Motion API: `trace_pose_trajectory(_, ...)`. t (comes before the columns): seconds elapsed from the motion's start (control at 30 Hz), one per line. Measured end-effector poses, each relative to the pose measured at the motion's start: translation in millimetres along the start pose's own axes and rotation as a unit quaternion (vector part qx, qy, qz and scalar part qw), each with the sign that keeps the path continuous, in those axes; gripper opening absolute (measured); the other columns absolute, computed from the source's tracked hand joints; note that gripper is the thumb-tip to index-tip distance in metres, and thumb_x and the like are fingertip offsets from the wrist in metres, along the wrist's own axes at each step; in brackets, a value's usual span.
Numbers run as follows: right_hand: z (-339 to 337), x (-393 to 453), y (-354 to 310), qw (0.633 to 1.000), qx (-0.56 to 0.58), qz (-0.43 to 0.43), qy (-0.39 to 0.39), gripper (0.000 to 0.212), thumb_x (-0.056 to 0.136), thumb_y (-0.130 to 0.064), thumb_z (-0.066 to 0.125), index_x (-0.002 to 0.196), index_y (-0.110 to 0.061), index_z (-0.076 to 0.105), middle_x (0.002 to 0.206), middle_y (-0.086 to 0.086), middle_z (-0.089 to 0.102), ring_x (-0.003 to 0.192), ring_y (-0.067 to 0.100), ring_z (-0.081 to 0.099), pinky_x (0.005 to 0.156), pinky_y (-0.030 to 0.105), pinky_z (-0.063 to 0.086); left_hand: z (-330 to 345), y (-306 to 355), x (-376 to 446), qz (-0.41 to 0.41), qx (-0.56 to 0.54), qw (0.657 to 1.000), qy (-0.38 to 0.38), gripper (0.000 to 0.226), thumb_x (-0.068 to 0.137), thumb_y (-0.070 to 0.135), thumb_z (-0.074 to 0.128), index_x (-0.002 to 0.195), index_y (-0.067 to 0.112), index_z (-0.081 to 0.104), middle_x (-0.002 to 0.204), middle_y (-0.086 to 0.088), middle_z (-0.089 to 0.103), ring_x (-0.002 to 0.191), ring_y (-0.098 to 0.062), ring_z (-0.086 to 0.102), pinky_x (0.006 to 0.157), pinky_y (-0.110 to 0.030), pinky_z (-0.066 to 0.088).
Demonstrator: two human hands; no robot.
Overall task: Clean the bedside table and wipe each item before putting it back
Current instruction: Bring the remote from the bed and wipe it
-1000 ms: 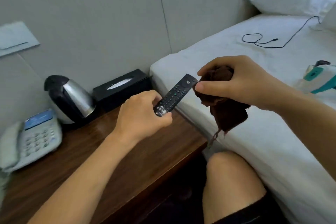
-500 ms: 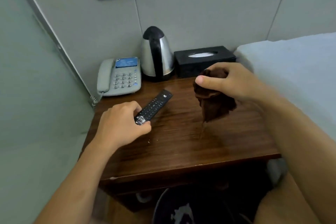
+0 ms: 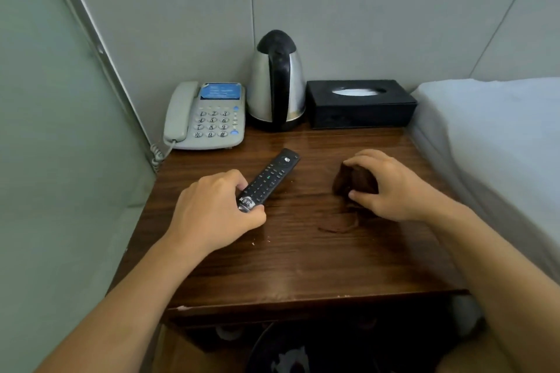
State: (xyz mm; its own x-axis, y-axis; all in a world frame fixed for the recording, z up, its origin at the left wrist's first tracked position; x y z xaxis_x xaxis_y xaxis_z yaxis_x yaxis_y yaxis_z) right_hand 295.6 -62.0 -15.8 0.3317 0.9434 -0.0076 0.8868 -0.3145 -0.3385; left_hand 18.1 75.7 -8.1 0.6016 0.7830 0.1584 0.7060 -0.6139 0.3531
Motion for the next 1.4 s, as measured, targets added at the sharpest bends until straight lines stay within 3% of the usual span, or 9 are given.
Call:
trace_pose_trajectory(0.23,21,-45,-58,0.992,-0.049,-0.114,-0.029,0.054,0.079,-0.035,0.068,0.130,-0.032,0.052,0.126,-0.003,0.049,0.111,0.025,0.051,0.099,0.039,0.047,3,15,1,0.009,-0.022,1.000,-0.002,0.031,0.076,0.055,0.076,0.095,0.035,0.062,0.073,0.015,0.059,0.068,-0.002,0.055,0.055,-0.026,0.033)
trace_pose_trajectory(0.4,6,-42,-84,0.975,0.187,-0.114,-0.023,0.048,0.078,-0.014,0.078,0.119,-0.030,0.058,0.100,-0.014,0.065,0.087,0.002,0.064,0.073,0.016,0.049,-5,-7,8,-0.024,-0.027,0.999,0.030,0.034,0.070,0.058,0.077,0.092,0.036,0.062,0.071,0.013,0.061,0.071,-0.012,0.061,0.056,-0.031,0.037)
trace_pose_trajectory(0.6,27,63,-86,0.989,0.118,-0.086,0.023,0.063,0.079,-0.017,0.078,0.138,-0.021,0.055,0.137,0.001,0.056,0.128,0.021,0.052,0.108,0.030,0.043,-15,-34,10,-0.068,-0.043,0.994,0.072,0.043,0.059,0.066,0.067,0.089,0.035,0.062,0.073,0.013,0.061,0.077,-0.021,0.064,0.072,-0.040,0.057)
trace_pose_trajectory(0.7,50,66,-101,0.983,0.034,-0.176,0.028,0.056,0.075,-0.023,0.076,0.129,-0.020,0.062,0.132,0.000,0.059,0.128,0.025,0.049,0.114,0.045,0.038,-18,-44,7,-0.080,-0.037,0.993,0.075,0.045,0.057,0.065,0.065,0.088,0.032,0.063,0.074,0.011,0.062,0.080,-0.024,0.065,0.073,-0.041,0.057)
trace_pose_trajectory(0.9,54,-23,-153,0.919,0.097,-0.370,-0.098,0.045,0.071,-0.011,0.077,0.115,-0.020,0.071,0.119,-0.005,0.065,0.117,0.010,0.057,0.115,0.030,0.033,-20,-56,4,-0.077,-0.051,0.993,0.077,0.047,0.056,0.065,0.063,0.087,0.031,0.065,0.073,0.008,0.065,0.075,-0.023,0.065,0.070,-0.040,0.057)
trace_pose_trajectory(1.0,39,-30,-150,0.923,0.151,-0.323,-0.143,0.044,0.070,-0.005,0.075,0.110,-0.023,0.073,0.111,-0.011,0.069,0.107,0.004,0.064,0.101,0.026,0.047,-16,-56,2,-0.072,-0.054,0.994,0.056,0.046,0.054,0.068,0.062,0.086,0.033,0.063,0.072,0.012,0.064,0.075,-0.019,0.064,0.070,-0.040,0.057)
trace_pose_trajectory(1.1,18,-5,-134,0.940,0.274,-0.202,-0.005,0.042,0.070,-0.003,0.074,0.105,-0.026,0.073,0.097,-0.013,0.071,0.088,0.004,0.068,0.083,0.031,0.055,-11,-52,0,-0.047,-0.043,0.997,0.034,0.047,0.056,0.068,0.064,0.089,0.035,0.065,0.074,0.015,0.062,0.076,-0.015,0.064,0.070,-0.038,0.055)
trace_pose_trajectory(1.2,10,24,-123,0.941,0.292,-0.109,0.129,0.040,0.073,-0.006,0.075,0.105,-0.031,0.071,0.102,-0.013,0.071,0.094,0.007,0.068,0.086,0.037,0.058,-6,-40,-4,-0.026,0.011,1.000,0.000,0.044,0.069,0.062,0.072,0.103,0.035,0.065,0.089,0.015,0.063,0.085,-0.013,0.061,0.071,-0.034,0.047)
trace_pose_trajectory(1.4,3,49,-103,0.950,0.264,-0.029,0.166,0.038,0.079,-0.008,0.076,0.108,-0.032,0.069,0.106,-0.013,0.066,0.099,0.009,0.064,0.081,0.023,0.053,-1,-38,-2,0.001,0.036,0.999,-0.030,0.046,0.077,0.060,0.072,0.115,0.035,0.062,0.101,0.017,0.060,0.091,-0.012,0.060,0.072,-0.033,0.044)
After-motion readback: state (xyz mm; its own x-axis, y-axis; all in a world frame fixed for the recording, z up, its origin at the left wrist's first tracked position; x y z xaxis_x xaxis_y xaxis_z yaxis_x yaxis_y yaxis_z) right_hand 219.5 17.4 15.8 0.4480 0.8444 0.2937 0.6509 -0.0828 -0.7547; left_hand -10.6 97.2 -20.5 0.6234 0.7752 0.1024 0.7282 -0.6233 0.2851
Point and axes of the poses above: each hand's wrist, its own x-axis towards the middle knuckle, its own z-axis out of the palm, y = z × x, the point moved 3 cm from there along x, towards the middle knuckle
